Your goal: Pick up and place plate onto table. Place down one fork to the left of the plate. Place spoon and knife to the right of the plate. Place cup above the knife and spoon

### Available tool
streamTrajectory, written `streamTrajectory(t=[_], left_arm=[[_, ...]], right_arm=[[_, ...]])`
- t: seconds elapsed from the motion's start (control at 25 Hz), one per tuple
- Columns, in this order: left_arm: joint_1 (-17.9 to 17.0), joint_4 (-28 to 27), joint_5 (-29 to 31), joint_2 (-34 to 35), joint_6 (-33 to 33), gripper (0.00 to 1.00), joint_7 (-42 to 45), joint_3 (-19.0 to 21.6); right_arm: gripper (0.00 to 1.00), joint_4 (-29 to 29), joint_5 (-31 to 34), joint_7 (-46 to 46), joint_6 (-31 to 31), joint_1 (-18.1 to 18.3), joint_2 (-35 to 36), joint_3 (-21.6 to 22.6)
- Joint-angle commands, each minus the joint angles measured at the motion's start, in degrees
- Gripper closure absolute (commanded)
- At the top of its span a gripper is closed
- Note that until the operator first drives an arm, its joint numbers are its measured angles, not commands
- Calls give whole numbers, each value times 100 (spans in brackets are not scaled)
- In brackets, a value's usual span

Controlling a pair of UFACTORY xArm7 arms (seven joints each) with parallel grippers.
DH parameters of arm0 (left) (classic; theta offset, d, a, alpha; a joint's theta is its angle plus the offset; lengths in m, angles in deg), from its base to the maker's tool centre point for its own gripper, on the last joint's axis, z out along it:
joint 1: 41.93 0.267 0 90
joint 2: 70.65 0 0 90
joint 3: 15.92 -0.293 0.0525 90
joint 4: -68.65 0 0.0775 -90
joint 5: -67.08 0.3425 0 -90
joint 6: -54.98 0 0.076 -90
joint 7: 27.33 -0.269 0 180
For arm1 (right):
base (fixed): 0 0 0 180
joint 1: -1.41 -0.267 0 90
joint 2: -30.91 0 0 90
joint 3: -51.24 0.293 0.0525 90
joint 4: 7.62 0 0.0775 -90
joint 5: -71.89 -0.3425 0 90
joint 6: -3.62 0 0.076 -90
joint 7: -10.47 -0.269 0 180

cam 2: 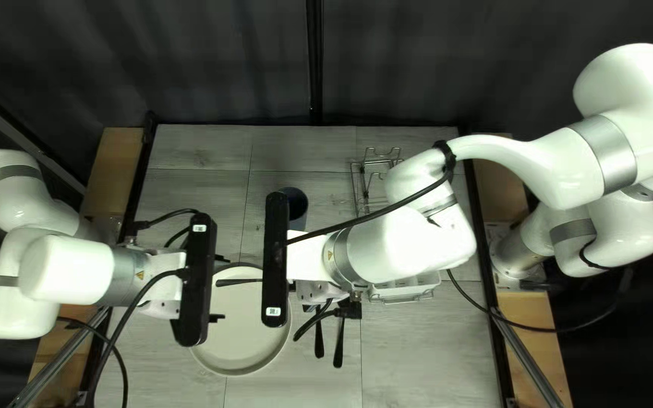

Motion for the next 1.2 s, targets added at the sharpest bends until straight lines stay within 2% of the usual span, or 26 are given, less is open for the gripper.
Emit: streamTrajectory(t=[0.04, 0.56, 0.6, 0.64, 1.08, 1.16, 1.2], left_arm=[[-31, 131, -174, -154, 231, 0, -76, -72], [11, 189, -350, -319, 405, 0, -19, -91], [11, 189, -350, -319, 405, 81, -19, -91], [11, 189, -350, -319, 405, 100, -19, -91], [11, 189, -350, -319, 405, 100, -19, -91], [11, 189, -350, -319, 405, 100, -19, -91], [11, 189, -350, -319, 405, 100, -19, -91]], right_arm=[[100, 0, 0, 0, 0, 0, 0, 0], [100, 0, 0, 0, 0, 0, 0, 0], [100, 0, 0, 0, 0, 0, 0, 0], [100, 0, 0, 0, 0, 0, 0, 0], [100, 0, 0, 0, 0, 0, 0, 0], [0, 0, 0, 0, 0, 0, 0, 0], [0, 0, 0, 0, 0, 0, 0, 0]])
